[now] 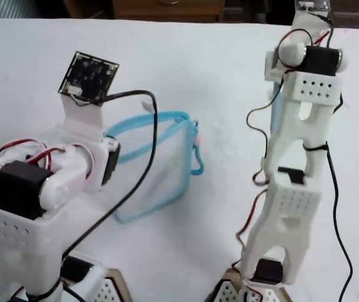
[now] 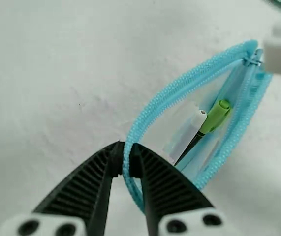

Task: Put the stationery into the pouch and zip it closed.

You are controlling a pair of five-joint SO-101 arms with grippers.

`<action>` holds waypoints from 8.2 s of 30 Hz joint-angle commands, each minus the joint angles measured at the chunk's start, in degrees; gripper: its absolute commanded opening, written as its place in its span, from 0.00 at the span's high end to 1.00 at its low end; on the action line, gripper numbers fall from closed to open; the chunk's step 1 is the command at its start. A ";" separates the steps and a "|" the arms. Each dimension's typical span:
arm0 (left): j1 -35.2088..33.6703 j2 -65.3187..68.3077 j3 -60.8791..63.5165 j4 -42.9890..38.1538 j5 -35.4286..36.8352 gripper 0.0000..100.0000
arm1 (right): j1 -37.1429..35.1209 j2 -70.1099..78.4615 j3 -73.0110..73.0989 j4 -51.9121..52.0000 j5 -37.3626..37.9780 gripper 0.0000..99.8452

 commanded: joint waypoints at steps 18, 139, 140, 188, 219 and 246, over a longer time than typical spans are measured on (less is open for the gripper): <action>-0.18 2.11 0.48 1.32 -0.35 0.98 | -19.65 -47.52 42.11 -5.49 5.10 0.98; -0.18 2.64 0.75 0.70 -0.44 0.98 | 4.97 34.15 -11.78 -23.69 18.99 0.72; -0.18 2.64 0.75 0.62 -0.44 0.98 | 4.53 36.44 -13.19 -23.69 18.99 0.72; -0.88 2.02 0.48 -0.26 -0.26 0.98 | 11.47 -17.89 23.74 1.19 4.13 0.98; -0.88 2.02 0.48 -0.53 -0.35 0.98 | -26.15 -116.79 112.18 -56.48 -28.40 0.98; 4.31 2.02 -0.66 -0.70 -0.09 0.98 | -40.66 -91.82 95.12 -66.33 -38.07 0.98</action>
